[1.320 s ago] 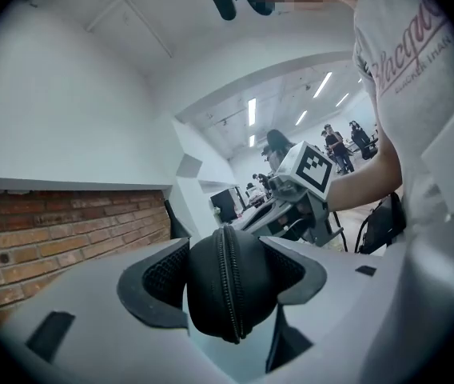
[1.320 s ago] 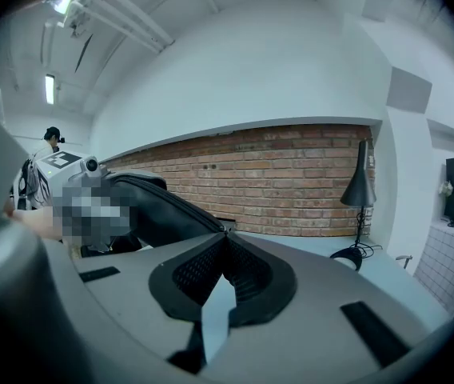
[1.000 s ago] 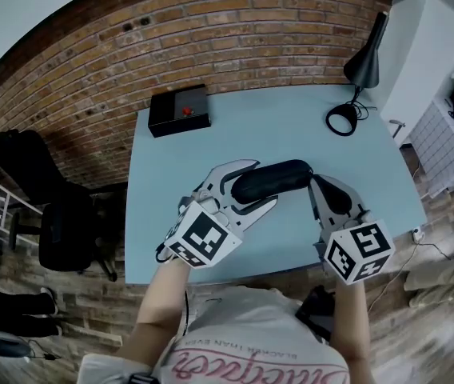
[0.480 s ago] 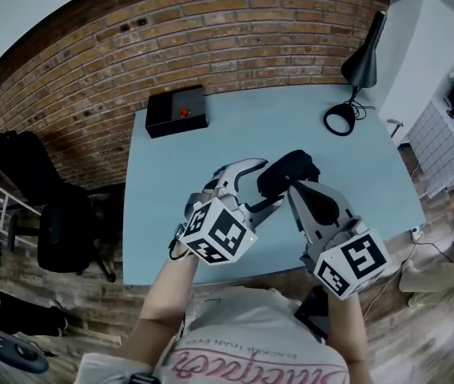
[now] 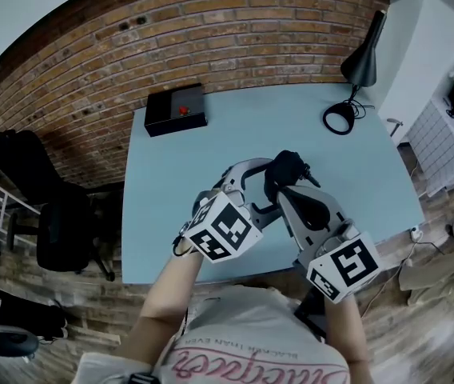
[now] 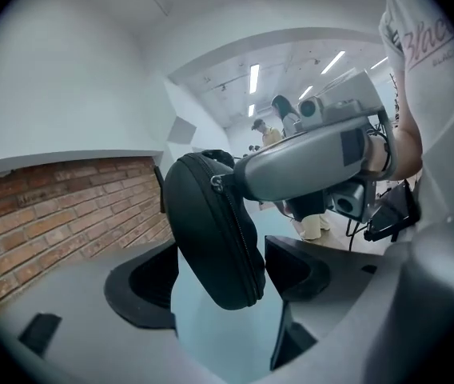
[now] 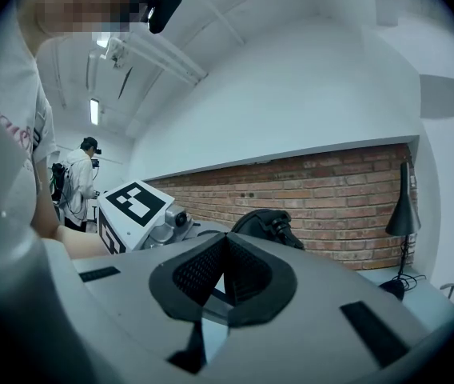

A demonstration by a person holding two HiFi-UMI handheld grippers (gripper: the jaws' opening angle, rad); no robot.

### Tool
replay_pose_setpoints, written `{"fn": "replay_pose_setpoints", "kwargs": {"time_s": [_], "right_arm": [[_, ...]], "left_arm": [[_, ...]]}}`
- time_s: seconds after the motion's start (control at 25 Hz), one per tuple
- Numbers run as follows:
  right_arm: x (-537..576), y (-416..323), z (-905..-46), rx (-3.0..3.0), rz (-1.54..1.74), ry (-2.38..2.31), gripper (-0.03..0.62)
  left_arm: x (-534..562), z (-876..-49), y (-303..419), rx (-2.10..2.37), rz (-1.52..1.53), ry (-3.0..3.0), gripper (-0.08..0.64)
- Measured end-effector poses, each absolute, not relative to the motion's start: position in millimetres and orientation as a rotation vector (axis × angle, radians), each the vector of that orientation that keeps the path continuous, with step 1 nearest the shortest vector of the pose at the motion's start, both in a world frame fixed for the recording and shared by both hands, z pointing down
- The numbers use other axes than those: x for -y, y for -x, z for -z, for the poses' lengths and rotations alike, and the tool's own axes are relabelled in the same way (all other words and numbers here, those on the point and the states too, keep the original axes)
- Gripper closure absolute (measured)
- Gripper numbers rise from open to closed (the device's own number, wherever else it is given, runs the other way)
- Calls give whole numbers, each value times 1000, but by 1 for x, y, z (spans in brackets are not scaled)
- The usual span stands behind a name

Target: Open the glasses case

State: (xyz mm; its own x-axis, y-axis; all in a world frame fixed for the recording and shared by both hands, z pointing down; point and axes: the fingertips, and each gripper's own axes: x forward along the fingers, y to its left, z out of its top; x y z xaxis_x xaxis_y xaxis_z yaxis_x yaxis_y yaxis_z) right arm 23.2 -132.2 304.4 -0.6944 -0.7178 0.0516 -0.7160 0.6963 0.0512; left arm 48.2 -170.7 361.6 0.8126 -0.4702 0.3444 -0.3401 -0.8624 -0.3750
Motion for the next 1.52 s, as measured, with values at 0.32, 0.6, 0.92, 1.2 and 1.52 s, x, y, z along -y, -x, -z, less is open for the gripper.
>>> {"fn": "replay_pose_setpoints", "kwargs": {"time_s": [0.32, 0.6, 0.92, 1.2, 1.52], "right_arm": [[134, -22, -323, 2746, 19, -1147, 574], [135, -23, -324, 2652, 112, -1179, 574], [140, -39, -317, 2580, 196, -1227, 574], [145, -52, -312, 2597, 153, -1227, 572], [148, -64, -310, 2645, 69, -1217, 571]], "left_arm": [[176, -363, -48, -655, 669, 2755, 222], [179, -375, -48, -696, 807, 2652, 242], [176, -374, -47, -661, 797, 2585, 255], [168, -368, -46, -586, 721, 2571, 255], [159, -350, -40, -517, 591, 2590, 268]]}}
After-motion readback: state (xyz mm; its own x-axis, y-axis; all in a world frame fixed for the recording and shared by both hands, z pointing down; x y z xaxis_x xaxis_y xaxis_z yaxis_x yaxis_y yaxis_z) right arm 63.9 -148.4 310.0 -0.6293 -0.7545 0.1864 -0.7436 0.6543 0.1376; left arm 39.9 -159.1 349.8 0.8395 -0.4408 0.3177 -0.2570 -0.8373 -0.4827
